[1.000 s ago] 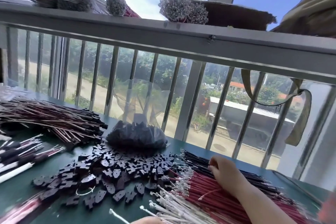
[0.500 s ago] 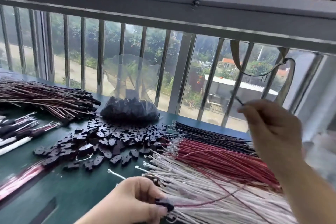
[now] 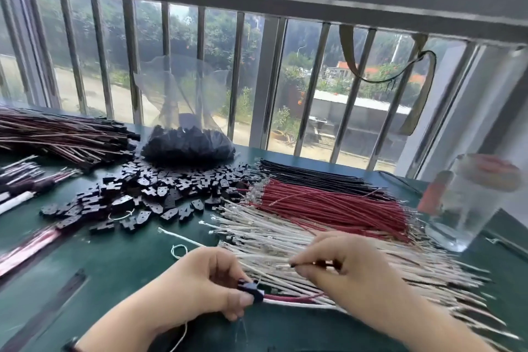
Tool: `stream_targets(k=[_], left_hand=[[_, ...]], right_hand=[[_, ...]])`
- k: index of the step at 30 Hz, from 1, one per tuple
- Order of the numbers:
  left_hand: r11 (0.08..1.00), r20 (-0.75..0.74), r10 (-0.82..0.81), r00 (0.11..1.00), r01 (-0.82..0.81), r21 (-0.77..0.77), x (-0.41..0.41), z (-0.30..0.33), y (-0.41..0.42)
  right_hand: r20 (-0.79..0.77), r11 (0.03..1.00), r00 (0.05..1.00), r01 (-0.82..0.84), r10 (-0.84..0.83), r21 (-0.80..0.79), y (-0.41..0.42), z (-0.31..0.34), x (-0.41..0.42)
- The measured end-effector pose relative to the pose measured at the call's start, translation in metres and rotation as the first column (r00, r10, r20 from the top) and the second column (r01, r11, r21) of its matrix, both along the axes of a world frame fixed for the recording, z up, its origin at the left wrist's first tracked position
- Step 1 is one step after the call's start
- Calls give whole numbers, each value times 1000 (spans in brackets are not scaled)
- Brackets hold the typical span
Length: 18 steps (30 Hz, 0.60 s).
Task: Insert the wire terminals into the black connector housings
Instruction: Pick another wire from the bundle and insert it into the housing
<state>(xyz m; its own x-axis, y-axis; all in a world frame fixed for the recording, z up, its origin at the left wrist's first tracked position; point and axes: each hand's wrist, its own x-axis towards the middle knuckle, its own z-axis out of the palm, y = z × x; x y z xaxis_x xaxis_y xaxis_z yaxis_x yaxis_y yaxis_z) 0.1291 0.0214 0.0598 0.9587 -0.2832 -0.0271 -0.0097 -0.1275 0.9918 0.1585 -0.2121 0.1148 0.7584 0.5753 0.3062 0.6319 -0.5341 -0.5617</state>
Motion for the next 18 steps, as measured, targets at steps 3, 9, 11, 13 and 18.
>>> stream_targets(k=[3, 9, 11, 13, 18], left_hand=[[1000, 3, 10, 1000, -9, -10, -2, 0, -2], [1000, 1, 22, 1000, -22, -15, -2, -2, -4], [1000, 5, 13, 1000, -13, -5, -1, -2, -4], [1000, 10, 24, 1000, -24, -7, 0, -4, -3], [999, 17, 45, 999, -45, 14, 0, -5, -2]], right_hand=[[-11, 997, 999, 44, -44, -57, 5, -22, 1], [3, 999, 999, 51, -51, 0, 10, -27, -5], [1, 999, 999, 47, -47, 7, 12, -27, -7], [-20, 999, 999, 41, -41, 19, 12, -28, -7], [-39, 999, 999, 34, -34, -3, 14, -30, -7]])
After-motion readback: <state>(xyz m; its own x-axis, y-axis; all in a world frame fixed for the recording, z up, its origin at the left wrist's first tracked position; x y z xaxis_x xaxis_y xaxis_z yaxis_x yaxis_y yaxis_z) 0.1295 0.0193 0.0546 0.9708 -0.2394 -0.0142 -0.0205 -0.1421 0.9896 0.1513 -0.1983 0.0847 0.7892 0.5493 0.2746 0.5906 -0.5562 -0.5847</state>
